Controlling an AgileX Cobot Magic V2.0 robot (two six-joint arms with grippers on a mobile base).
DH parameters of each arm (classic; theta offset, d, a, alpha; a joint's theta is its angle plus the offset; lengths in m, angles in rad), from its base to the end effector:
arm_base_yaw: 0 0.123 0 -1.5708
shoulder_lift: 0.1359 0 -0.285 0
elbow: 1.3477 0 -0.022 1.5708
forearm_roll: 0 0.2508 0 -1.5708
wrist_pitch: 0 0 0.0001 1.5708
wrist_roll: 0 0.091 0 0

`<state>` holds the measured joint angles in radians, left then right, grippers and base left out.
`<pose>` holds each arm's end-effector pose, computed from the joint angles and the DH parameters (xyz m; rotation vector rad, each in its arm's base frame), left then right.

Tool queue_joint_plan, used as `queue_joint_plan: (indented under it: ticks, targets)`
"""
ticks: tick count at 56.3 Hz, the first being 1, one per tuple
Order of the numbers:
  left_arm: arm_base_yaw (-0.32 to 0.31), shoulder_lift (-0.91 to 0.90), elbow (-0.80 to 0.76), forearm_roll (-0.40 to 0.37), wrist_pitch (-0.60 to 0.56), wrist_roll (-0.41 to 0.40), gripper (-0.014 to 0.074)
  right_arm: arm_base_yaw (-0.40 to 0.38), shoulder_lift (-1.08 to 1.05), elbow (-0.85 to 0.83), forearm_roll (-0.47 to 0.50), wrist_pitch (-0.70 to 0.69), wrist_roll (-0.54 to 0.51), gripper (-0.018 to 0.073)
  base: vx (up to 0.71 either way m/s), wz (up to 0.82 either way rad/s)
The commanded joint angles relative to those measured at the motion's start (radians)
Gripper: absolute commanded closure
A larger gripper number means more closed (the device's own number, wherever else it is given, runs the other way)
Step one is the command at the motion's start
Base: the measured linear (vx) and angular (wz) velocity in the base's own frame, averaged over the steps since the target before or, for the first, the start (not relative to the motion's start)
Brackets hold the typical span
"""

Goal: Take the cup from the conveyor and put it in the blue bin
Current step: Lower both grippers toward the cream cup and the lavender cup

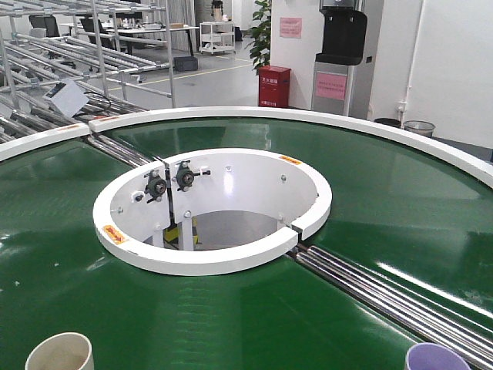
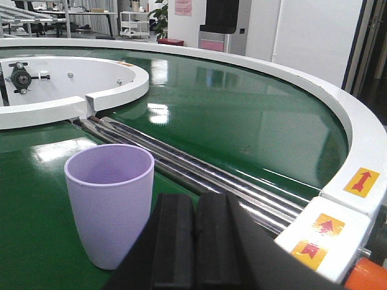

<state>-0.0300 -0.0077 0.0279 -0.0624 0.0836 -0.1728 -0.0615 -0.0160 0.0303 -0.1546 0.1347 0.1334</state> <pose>0.0570 -0.0022 0.1966 -0.1587 1.5832 -0.2109 0.0562 -0.0054 0.1917 0.0499 1.6308 -0.0793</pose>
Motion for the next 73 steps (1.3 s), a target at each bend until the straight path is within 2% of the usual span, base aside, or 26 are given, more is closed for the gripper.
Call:
queue_joint_plan:
  ticks: [1, 22, 41, 50, 54, 59, 62, 66, 73]
  targets:
    - [0.004, -0.018, 0.012, 0.001, -0.084, -0.007, 0.0603, -0.004, -0.005, 0.019, -0.015, -0.083, -0.005, 0.0568, 0.0, 0.0]
    - [0.004, -0.018, 0.012, 0.001, -0.084, -0.007, 0.0603, -0.004, -0.005, 0.019, -0.015, -0.083, -0.005, 0.0568, 0.0, 0.0]
    - [0.004, -0.018, 0.009, 0.001, -0.213, -0.008, 0.0603, -0.004, -0.005, 0.019, -0.019, -0.101, -0.005, 0.0568, 0.0, 0.0]
    - [0.004, -0.018, 0.009, 0.001, -0.241, -0.008, 0.0603, -0.004, -0.005, 0.018, -0.024, -0.203, -0.008, 0.0568, 0.0, 0.0]
    - [0.004, -0.018, 0.007, 0.001, -0.298, -0.011, 0.0603, -0.004, -0.005, 0.018, -0.021, -0.268, -0.008, 0.0568, 0.0, 0.0]
    - [0.004, -0.018, -0.027, 0.0, -0.352, -0.038, 0.0603, -0.004, -0.005, 0.005, 0.006, -0.396, 0.032, 0.0568, 0.0, 0.0]
    - [0.004, -0.016, -0.078, 0.0, -0.339, -0.035, 0.0603, -0.004, 0.001, -0.049, 0.014, -0.42, 0.054, 0.0568, 0.0, 0.0]
    - [0.004, -0.016, -0.179, 0.005, -0.291, 0.0, 0.0601, -0.004, 0.03, -0.157, 0.012, -0.321, 0.052, 0.0568, 0.0, 0.0]
    - [0.004, 0.039, -0.388, 0.01, -0.155, 0.151, 0.0601, -0.004, 0.179, -0.423, 0.009, 0.01, 0.048, 0.0568, 0.0, 0.0]
